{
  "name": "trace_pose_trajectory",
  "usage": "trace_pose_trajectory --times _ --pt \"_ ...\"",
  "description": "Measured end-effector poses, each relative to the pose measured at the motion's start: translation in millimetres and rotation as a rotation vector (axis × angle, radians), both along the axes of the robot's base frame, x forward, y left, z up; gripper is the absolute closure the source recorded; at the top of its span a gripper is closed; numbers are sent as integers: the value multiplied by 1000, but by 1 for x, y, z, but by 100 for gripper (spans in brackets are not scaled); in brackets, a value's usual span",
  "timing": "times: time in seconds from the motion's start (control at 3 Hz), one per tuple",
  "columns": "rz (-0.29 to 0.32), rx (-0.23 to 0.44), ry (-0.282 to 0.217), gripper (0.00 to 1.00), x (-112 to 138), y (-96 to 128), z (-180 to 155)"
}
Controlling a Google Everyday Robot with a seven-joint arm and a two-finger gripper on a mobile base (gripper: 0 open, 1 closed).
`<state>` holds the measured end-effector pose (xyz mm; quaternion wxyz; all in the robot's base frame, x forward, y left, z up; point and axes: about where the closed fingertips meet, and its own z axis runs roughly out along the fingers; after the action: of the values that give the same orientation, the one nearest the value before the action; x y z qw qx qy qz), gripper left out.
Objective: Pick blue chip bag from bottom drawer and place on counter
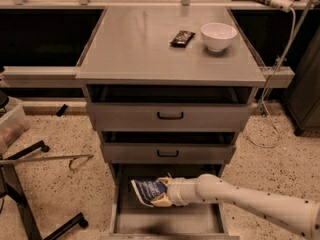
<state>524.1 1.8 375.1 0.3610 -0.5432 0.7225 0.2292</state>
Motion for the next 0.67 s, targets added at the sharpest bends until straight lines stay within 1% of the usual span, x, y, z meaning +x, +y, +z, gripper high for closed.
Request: trace_pose_trajectory --times 0.33,0.67 --pt "20 -23 -46 100 -1 -3 31" --pt "29 -28 -58 100 2 1 43"
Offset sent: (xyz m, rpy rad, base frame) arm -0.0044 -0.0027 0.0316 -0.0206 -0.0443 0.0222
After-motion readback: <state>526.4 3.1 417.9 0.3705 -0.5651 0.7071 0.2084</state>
